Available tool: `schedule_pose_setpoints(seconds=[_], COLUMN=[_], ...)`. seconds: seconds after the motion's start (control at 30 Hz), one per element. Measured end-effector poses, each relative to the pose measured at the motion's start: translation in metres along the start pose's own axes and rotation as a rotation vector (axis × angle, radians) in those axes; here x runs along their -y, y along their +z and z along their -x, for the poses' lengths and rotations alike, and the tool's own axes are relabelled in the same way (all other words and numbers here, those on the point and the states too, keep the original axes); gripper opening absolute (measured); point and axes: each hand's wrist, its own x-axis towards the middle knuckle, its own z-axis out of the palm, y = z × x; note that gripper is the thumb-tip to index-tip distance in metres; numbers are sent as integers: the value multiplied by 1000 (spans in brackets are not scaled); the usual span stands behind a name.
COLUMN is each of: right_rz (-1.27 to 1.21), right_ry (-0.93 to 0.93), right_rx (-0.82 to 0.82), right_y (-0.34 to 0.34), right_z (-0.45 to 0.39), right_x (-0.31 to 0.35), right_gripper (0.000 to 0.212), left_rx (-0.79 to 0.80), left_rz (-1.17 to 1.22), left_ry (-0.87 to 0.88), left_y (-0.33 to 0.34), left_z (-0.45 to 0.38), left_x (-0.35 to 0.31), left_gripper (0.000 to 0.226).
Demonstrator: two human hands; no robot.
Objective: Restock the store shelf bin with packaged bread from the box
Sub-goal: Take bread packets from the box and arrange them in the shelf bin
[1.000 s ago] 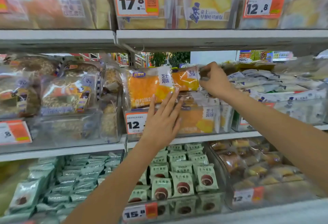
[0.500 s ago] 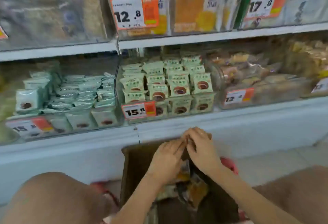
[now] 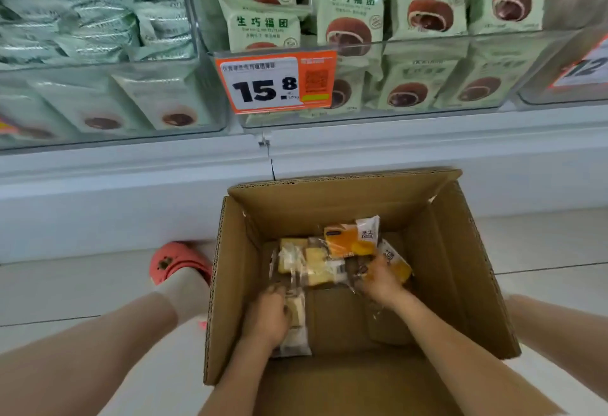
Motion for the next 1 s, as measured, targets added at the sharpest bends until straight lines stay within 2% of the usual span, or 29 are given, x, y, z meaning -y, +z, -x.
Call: schedule_pose_setpoints(seconds=[0.07,0.13,0.2,0.27,0.4,0.53,0.7,0.87,1.0], right_rz=[-244,-343,-361,-338,-236,-215,-341,-451,-510], right_ry=[35,80,105,145,231,241,253,181,141], right_rx=[-264,-326,-281,-209,-47,-39,46,113,196], right_y=[4,0,-12,-25,-30,-19,-9,-17,-33], right_z=[-7,-16,-28,-38,-46,-42,-20,6,35], right_x=[6,15,22,29,37,35,20,21,35], right_gripper=[75,84,93,93,73,51,45,42,31], left_rx=[22,44,61,72,53,29,48,-8,65], left_rz=[7,23,62,95,161,229,329,577,1002], left_ry=[-22,-50,-78,-95,-145,-167,-169,-231,-330], left_y=[5,9,12,12,8,6,5,-12,-35], left_z=[-2,-3,-4,-7,-11,-10,-9,-3,1], left_x=[2,7,10,10,5,5,7,-10,-40], left_gripper=[45,43,43,44,43,40,43,36,40])
